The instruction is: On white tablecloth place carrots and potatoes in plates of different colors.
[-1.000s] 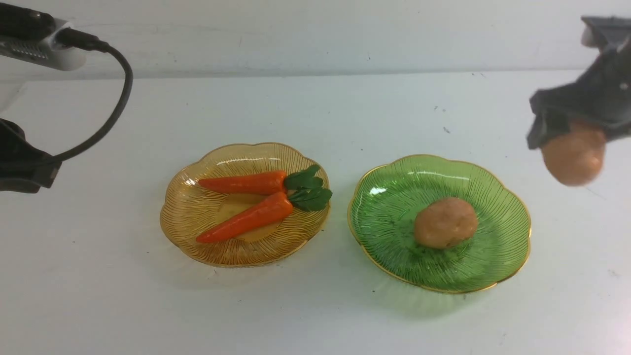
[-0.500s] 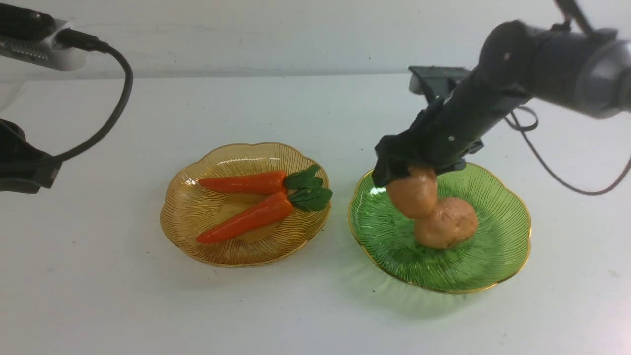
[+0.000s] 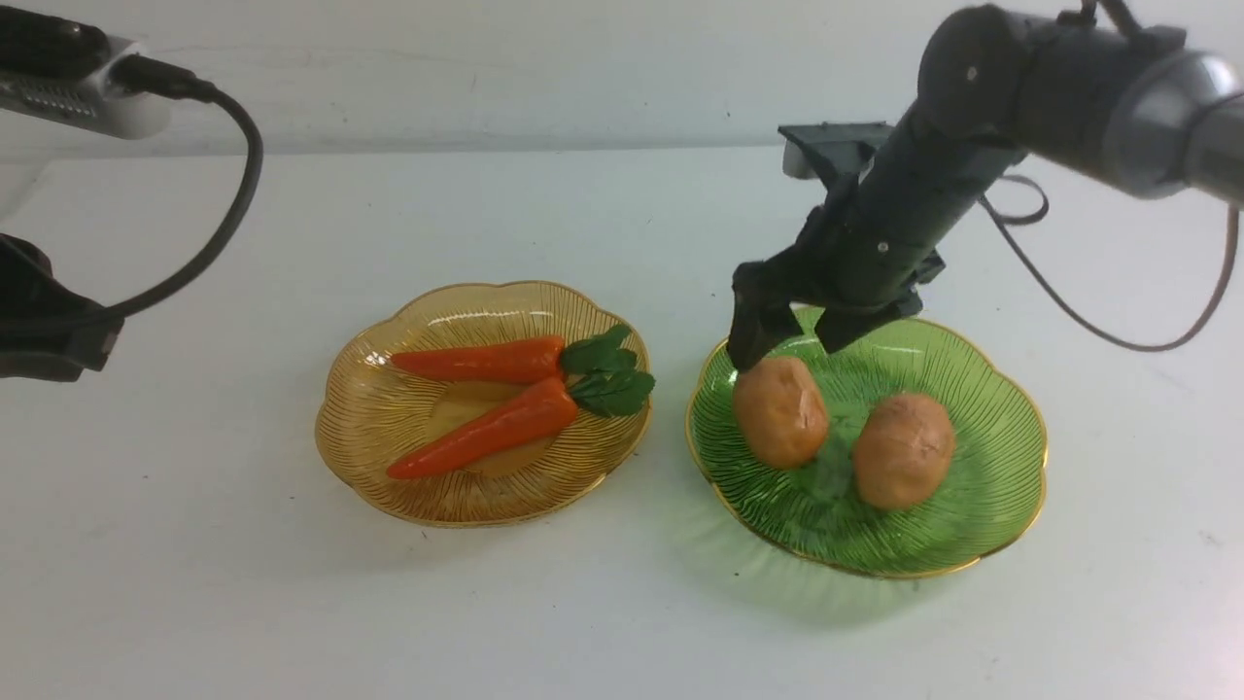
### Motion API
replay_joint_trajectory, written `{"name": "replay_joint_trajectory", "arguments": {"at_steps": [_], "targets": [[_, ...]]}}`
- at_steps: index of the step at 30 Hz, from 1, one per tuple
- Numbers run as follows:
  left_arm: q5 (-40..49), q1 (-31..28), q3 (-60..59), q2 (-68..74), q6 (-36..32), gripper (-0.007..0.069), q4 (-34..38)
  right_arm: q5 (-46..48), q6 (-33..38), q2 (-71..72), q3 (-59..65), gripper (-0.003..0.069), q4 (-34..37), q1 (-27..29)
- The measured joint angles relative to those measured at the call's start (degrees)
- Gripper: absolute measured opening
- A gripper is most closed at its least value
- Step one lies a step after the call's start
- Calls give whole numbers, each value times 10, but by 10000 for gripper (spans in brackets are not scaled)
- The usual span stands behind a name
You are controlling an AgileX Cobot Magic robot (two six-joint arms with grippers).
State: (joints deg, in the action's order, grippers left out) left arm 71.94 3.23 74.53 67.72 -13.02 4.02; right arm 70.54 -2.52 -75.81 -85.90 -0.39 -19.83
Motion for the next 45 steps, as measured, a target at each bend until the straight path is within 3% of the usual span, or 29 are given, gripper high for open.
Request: {"name": "replay_joint_trajectory", "arguments": {"at_steps": [2,6,12,22,29,45], "targets": [[0,0,0,0,0,0,-1,-68,-21,143,124,-15,-5,0],[0,0,0,0,0,0,-1,-304,-28,364,395,-15,16,0],[0,0,0,0,0,0,-2,-425,1,476,574,-15,23,0],[-1,0,0,2,0,0,-3,-480,5,764,625,-15,17,0],[-1,0,-1,6,0,0,-6,-546,5,723,622,-15,44,1],[-2,0,-1,8,0,0,-15,-547,5,690,622,-15,45,1]]}}
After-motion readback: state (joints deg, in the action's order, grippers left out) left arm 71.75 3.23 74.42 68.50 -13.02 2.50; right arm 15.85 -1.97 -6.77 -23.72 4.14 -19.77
